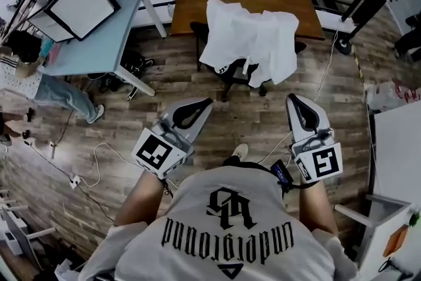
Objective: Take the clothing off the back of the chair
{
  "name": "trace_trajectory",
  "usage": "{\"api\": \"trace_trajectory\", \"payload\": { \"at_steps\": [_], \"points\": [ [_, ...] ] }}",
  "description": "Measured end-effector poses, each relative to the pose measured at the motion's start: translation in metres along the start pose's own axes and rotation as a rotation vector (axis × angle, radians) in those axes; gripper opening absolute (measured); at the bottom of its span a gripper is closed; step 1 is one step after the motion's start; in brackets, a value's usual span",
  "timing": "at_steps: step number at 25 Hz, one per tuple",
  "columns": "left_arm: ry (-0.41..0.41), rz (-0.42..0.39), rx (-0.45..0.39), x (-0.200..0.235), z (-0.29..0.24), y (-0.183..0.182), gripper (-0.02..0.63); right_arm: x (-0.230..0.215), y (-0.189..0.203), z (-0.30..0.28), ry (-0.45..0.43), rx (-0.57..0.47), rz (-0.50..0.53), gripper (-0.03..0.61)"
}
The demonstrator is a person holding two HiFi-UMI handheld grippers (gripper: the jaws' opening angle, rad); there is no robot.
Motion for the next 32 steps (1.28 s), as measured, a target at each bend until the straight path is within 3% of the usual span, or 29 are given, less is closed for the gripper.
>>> {"api": "trace_trajectory", "payload": {
  "at_steps": [8,19,27,32],
  "points": [
    [-0.033,-0.008,0.008,0.037,-0.064,-0.007,0.052,-0.064,0.011,-0.034,-0.044,0.022,-0.007,0.009],
    [-0.046,0.002,0.033,0.086,-0.101,0.001,0.054,-0.097,0.023,-0.076,-0.049,0.051,0.004,0.075],
    [-0.043,0.015,0.062,0.134,-0.132,0.006,0.165,-0.112,0.033,-0.113,-0.039,0.108,-0.009,0.142],
    [-0.052,0.031,0.099,0.167,-0.153,0.016,0.272,-0.122,0.048,-0.14,-0.008,0.158,-0.032,0.2]
  ]
}}
Point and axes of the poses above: the fingertips, and each gripper's own axes: z backward along the fingers, x to its left, y out of its underside, the point moved 8 cm from there along z, backward along the fingers, and after that the axes turned 7 degrees about y, right-handed, at the moved point
